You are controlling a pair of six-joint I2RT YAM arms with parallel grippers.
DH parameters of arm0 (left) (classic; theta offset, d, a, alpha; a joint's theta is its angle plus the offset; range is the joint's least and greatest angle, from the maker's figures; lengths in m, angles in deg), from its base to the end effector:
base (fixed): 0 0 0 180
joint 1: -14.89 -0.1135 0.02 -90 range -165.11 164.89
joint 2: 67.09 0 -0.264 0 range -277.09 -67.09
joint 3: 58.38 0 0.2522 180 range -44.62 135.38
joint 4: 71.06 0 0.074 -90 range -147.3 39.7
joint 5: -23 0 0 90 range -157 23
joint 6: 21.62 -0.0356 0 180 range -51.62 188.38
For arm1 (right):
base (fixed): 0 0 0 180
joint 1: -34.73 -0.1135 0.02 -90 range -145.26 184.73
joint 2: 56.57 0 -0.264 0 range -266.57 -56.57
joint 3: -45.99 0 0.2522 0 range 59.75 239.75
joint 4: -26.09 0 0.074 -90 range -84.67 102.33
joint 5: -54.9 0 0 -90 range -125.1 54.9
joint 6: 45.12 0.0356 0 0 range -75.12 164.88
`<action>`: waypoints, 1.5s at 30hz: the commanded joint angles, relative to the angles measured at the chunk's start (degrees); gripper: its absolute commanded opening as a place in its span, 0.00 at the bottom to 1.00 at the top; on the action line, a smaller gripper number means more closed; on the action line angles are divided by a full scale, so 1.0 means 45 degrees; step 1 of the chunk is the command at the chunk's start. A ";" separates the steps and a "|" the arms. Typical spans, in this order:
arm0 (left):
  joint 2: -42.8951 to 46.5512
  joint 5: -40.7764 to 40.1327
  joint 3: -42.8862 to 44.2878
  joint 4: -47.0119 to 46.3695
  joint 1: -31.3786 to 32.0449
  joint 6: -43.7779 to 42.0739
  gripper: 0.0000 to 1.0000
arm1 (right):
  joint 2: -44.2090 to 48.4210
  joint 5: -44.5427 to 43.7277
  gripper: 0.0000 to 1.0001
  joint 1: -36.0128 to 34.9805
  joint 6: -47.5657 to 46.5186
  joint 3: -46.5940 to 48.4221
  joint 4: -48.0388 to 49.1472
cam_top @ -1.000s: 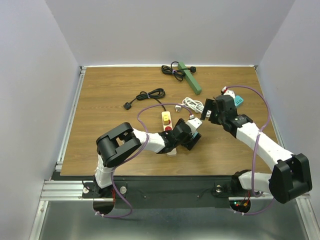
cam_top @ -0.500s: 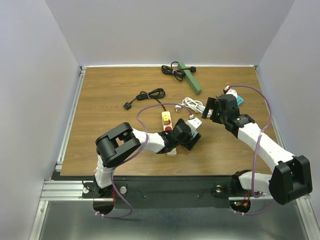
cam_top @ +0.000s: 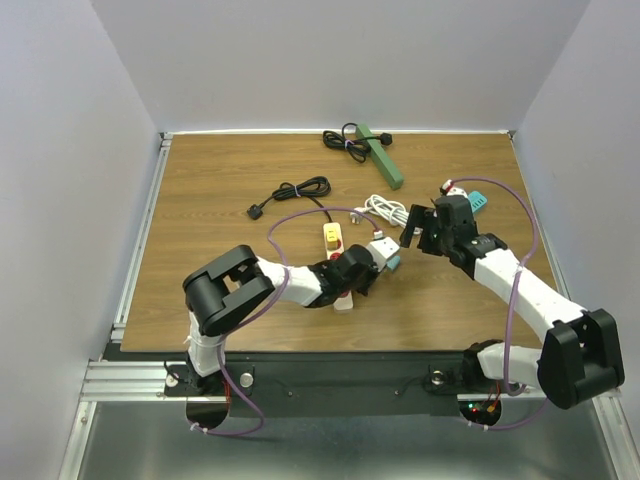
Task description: Insert the plug
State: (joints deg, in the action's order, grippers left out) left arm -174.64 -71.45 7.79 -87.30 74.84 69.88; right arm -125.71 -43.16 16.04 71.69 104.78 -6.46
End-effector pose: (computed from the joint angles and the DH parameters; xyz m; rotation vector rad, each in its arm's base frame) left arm 0.1967 -0.3344 0.1520 0.9614 1.8227 -0.5999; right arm 0.2423 0.0767 0.2405 0.2355 2.3106 0.2404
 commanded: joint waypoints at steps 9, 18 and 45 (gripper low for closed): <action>0.1965 0.1281 -0.1450 -0.2141 -0.0352 -0.0001 0.52 | -0.0416 0.1633 1.00 0.0502 -0.0429 -0.0165 0.0444; 0.0855 0.1379 -0.0143 -0.2201 -0.0332 0.0234 0.99 | -0.0221 0.2336 1.00 0.1752 -0.0371 0.0128 0.0444; -0.1590 0.0129 0.2770 0.0475 -0.0352 0.0604 0.56 | 0.0483 0.3430 1.00 0.2593 -0.0449 0.0031 0.0444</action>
State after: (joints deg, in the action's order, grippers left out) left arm -182.53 -69.70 18.36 -86.27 73.28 72.35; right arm -125.03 -28.51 26.94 70.18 103.54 -6.46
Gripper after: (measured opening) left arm 0.634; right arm 0.998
